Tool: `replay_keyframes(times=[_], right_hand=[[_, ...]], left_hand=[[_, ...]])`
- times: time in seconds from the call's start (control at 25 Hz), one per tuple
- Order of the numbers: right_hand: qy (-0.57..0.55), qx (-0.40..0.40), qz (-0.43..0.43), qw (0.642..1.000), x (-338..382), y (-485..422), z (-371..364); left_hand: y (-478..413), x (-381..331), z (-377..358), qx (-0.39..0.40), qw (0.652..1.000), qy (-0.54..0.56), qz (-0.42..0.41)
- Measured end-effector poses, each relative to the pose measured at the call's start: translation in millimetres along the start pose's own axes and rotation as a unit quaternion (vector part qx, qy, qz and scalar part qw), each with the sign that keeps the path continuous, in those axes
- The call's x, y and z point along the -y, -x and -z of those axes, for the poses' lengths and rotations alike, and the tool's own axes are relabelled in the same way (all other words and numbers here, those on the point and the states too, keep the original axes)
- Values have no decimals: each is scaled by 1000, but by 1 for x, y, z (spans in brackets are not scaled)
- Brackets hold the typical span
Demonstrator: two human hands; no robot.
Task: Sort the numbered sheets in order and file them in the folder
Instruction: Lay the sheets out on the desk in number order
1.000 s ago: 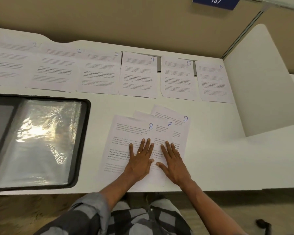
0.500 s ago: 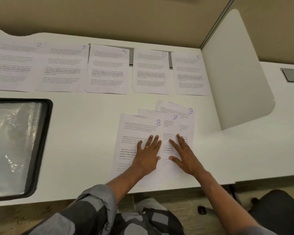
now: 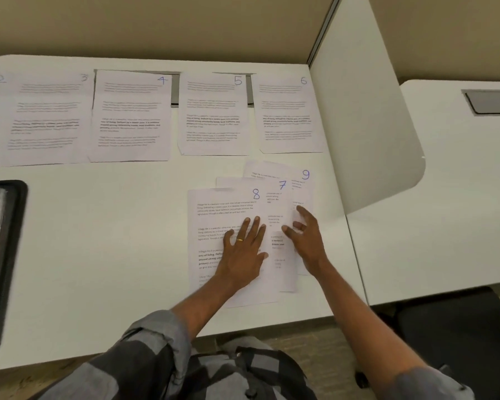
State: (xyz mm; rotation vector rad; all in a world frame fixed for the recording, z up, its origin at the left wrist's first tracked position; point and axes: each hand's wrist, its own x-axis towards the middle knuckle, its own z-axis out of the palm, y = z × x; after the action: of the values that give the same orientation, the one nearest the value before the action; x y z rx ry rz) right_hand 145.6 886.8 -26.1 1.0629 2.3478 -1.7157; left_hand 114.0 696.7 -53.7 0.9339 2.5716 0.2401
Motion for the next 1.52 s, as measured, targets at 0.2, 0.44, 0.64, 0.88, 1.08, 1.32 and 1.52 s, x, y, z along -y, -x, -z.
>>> replay_keyframes(times=[0.2, 0.44, 0.64, 0.88, 1.08, 1.32, 1.52], right_hand=[[-22, -3, -55, 998, -2, -18, 15], [-68, -5, -74, 995, -18, -22, 39], [-156, 9, -90, 984, -24, -15, 98], [-178, 13, -140, 974, -24, 17, 147], [-190, -11, -151, 970, -19, 39, 161], [-203, -16, -158, 966, -8, 49, 146], [-208, 16, -138, 968, 7, 46, 110]], left_hand=[[-8, 2, -6, -33, 999, -6, -19], [-19, 5, -6, -39, 999, -1, -15], [-22, 9, -7, -41, 999, 12, -20], [-25, 12, 1, -27, 998, 55, -14], [-21, 16, 8, -36, 993, 106, -19], [0, -3, 37, 19, 904, 428, 11], [13, 14, 46, -117, 806, 566, 124]])
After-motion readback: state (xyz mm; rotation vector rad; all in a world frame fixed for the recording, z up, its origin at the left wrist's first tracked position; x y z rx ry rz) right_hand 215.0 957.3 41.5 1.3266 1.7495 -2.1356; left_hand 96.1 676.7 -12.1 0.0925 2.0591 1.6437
